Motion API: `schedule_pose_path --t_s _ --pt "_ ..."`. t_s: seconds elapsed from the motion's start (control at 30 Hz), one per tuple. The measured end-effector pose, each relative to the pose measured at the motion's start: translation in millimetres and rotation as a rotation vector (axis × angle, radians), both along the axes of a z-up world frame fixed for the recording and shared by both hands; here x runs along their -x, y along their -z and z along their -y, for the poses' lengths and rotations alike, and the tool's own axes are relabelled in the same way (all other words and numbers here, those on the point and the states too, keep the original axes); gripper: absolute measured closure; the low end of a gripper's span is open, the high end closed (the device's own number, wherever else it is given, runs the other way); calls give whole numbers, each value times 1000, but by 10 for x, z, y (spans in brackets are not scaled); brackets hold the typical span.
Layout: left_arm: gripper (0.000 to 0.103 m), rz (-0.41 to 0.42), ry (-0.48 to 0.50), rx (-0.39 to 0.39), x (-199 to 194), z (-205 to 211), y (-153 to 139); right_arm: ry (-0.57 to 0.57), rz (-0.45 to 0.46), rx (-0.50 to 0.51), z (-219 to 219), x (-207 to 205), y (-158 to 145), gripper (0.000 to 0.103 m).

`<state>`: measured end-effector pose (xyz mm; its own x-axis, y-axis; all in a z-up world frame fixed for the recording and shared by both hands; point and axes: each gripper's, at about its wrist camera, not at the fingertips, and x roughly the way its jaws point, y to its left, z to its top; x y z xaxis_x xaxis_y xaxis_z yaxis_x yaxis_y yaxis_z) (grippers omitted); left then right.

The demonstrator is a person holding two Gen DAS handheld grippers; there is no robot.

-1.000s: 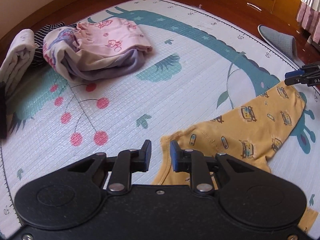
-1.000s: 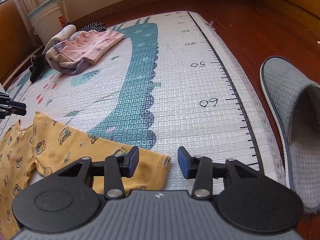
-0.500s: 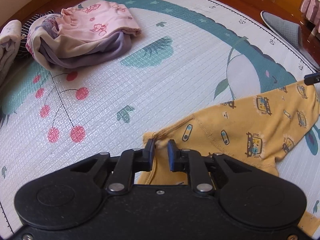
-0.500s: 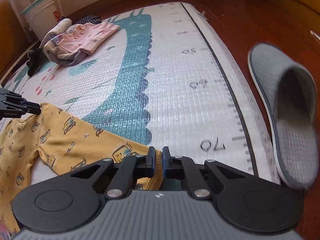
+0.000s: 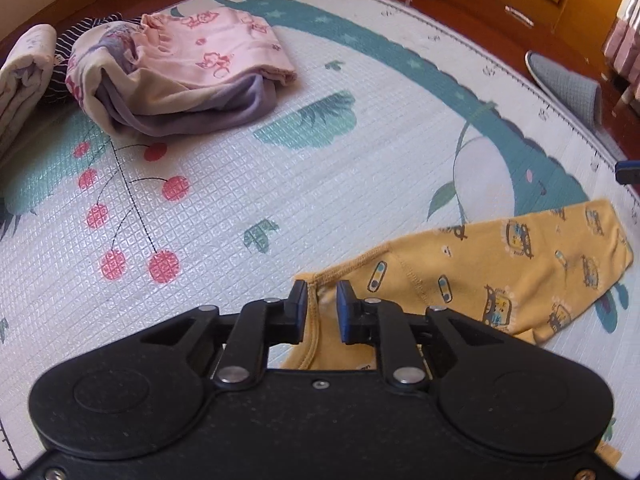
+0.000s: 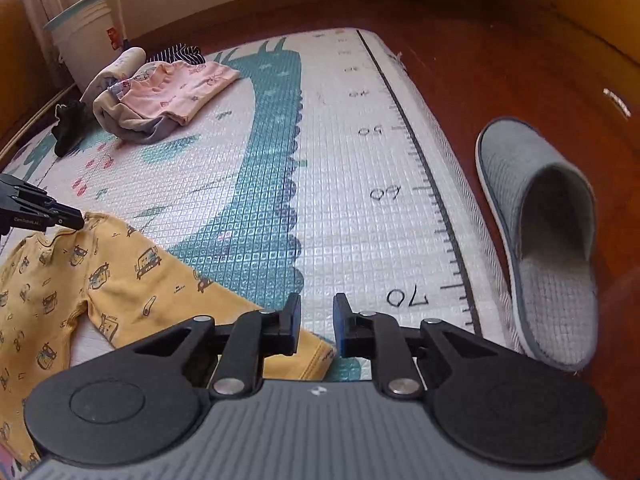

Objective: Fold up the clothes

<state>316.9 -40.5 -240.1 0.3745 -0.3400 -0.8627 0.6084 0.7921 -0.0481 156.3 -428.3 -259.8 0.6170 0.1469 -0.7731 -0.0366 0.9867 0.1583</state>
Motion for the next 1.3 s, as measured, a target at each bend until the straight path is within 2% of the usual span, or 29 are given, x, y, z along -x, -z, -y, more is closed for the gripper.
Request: schedule_pose_path --t_s 0.1,0.23,0.3,0.33,0.4,0.47,0.53,0.6,0.67,0.73,0.8,0.87,0.97,1.1,1.13,1.2,1.23,1.27,1.3 --pt "89 -2 16 40 13 4 -42 -77 51 48 -162 15 -76 82" --pt "89 -21 78 51 69 238 -16 -232 32 33 -539 -5 15 82" --pt "87 -38 97 -33 73 403 102 -302 0 60 -741 11 123 83" --pt "86 -14 113 -53 89 433 113 -329 -21 82 -821 10 185 84" --pt "85 -48 90 -57 -2 405 8 -313 -44 71 -810 1 242 83" --pt "85 -48 64 35 -81 177 -273 -294 -66 58 -794 -9 297 83" --pt "85 -21 32 48 -57 -180 -570 -296 -55 55 -815 6 260 82" --pt "85 3 6 26 37 -528 -804 -306 -29 62 -865 31 203 82" --pt "85 16 9 -15 258 -800 -874 -328 -12 48 -973 26 137 82" --pt "85 26 -21 -38 503 -1034 -823 -399 14 57 -1198 24 57 82" --pt "85 12 -65 -24 689 -1206 -664 -492 47 69 -1481 22 -14 82" --pt "85 5 -83 -36 762 -1237 -480 -584 77 79 -1777 12 -79 82" --pt "85 7 -89 -36 693 -1202 -271 -691 108 96 -2234 -175 -91 82" --pt "85 30 -112 -19 466 -1157 -136 -791 133 129 -2828 -649 -49 82" --pt "85 30 -122 -23 400 -1156 -96 -789 128 131 -2938 -782 -26 82" --pt "85 24 -136 -84 302 -1186 49 -758 94 138 -3054 -1032 55 82" --pt "78 29 -156 -116 269 -1228 118 -741 71 145 -3092 -1152 112 82" --pt "76 18 -178 -92 219 -1290 114 -728 38 182 -3082 -1241 203 78" --pt "77 7 -200 -68 169 -1351 111 -703 34 163 -3004 -1300 225 72"
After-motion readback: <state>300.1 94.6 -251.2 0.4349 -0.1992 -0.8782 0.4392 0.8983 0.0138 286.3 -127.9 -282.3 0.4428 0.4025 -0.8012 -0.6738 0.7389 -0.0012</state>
